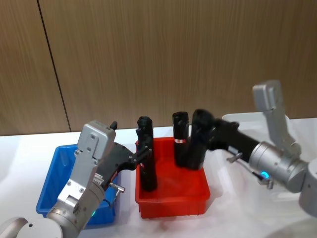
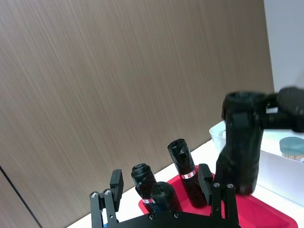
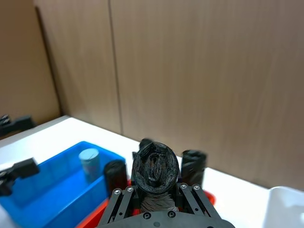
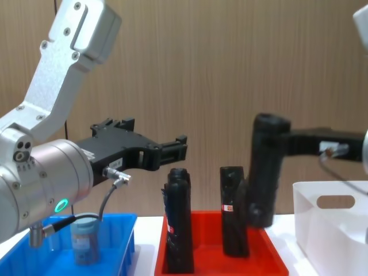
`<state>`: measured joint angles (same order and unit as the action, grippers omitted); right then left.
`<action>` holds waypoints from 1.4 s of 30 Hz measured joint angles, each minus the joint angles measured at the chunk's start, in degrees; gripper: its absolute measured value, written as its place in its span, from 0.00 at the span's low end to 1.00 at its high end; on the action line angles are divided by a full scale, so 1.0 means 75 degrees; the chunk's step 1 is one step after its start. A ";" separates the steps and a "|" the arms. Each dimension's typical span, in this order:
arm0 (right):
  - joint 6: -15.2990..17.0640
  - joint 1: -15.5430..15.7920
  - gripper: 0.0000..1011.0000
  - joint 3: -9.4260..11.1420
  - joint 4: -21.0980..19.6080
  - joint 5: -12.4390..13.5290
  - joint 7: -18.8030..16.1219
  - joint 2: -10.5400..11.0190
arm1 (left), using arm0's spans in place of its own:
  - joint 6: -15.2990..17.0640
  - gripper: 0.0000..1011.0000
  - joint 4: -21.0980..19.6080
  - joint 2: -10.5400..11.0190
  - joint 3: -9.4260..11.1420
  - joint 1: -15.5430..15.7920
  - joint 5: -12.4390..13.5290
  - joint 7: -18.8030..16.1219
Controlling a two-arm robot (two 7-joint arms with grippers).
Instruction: Pick the cotton swabs from the blue box and place them into the white box.
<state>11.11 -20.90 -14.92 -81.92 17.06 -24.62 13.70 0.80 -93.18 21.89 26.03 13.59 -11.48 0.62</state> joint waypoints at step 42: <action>-0.0418 -0.1210 0.35 0.0762 0.1983 -0.0761 0.1345 0.0513 | 0.0000 0.99 0.0000 0.0000 0.0000 0.0000 0.0000 0.0000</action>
<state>7.97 -29.97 -9.21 -67.05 11.35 -14.54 17.55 0.80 -93.17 21.89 26.02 13.59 -11.48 0.62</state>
